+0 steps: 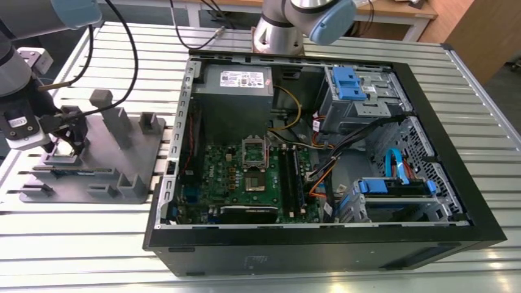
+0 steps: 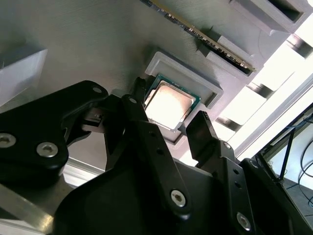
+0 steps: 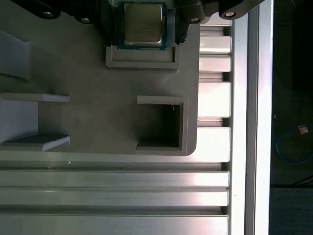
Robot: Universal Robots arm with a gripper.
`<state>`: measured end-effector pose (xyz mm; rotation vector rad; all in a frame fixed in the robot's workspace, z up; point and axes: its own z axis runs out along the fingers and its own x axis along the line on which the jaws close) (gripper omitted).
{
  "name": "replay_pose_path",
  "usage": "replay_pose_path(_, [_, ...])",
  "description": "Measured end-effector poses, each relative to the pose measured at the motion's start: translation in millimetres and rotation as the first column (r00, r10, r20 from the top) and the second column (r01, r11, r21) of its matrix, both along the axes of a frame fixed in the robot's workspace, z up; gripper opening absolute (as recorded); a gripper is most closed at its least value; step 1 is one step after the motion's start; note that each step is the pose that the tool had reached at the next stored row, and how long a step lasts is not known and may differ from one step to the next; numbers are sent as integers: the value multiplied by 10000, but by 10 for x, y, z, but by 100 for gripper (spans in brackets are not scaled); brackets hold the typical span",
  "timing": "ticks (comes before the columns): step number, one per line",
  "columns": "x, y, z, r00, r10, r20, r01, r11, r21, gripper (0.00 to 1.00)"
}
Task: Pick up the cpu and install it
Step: 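Pick up the cpu and move it towards the insertion slot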
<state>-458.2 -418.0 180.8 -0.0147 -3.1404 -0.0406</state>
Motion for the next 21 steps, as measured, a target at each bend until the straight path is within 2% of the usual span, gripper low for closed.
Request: replay_pose_path(21, [0, 0, 24, 10000, 0, 0, 0, 10000, 0, 59])
